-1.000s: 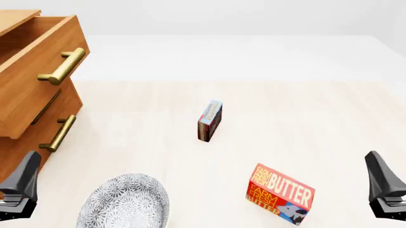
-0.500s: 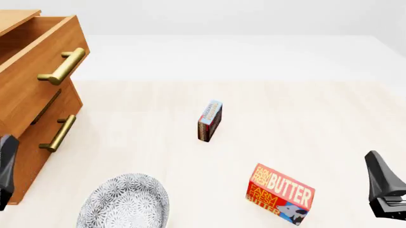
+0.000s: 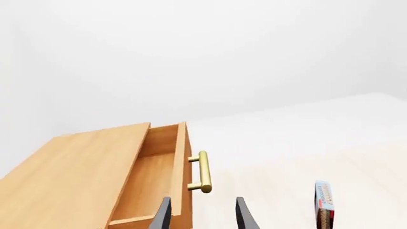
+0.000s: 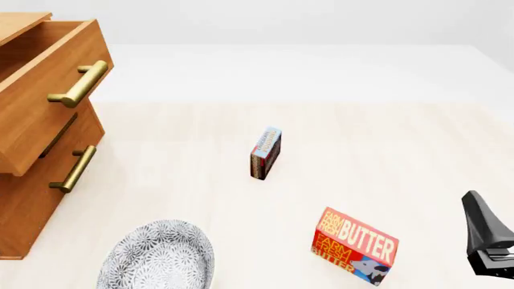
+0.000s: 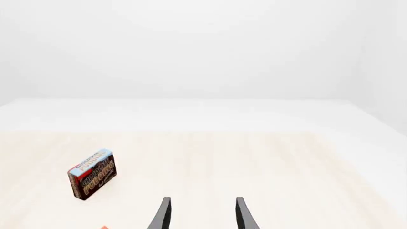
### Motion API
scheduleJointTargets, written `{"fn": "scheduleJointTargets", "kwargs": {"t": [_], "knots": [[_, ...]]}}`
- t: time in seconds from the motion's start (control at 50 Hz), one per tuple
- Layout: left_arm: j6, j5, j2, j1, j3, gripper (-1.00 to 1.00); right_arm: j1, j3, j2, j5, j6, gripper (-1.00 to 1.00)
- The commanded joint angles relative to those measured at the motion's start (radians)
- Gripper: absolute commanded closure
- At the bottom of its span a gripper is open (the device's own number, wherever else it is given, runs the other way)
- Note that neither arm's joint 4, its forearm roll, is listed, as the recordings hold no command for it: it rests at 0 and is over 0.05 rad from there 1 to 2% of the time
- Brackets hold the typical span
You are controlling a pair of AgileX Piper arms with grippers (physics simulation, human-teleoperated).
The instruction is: Put the chocolate pudding in the top drawer of the cabinet and close it.
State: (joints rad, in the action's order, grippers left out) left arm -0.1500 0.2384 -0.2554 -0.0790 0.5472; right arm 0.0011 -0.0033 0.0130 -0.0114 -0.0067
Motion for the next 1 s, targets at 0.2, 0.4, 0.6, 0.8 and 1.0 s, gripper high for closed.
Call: {"fn": "scheduleJointTargets", "kwargs": {"t": [0.2,0.4,0.6,0.8,1.0], "knots": [[-0.020,0.142,-0.276,-0.054,0.330,-1.00,0.000,0.000,-0.003,0.003,0.000,-1.00],[-0.025,0.336,-0.363,-0.021,0.569,-1.00,0.000,0.000,-0.003,0.003,0.000,-1.00],[0.027,0.372,-0.468,-0.027,0.628,-1.00,0.000,0.000,-0.003,0.003,0.000,-1.00],[0.103,0.372,-0.528,-0.040,0.624,-1.00,0.000,0.000,-0.003,0.003,0.000,-1.00],[0.134,0.365,-0.637,-0.080,0.588,-1.00,0.000,0.000,-0.003,0.003,0.000,-1.00]]}}
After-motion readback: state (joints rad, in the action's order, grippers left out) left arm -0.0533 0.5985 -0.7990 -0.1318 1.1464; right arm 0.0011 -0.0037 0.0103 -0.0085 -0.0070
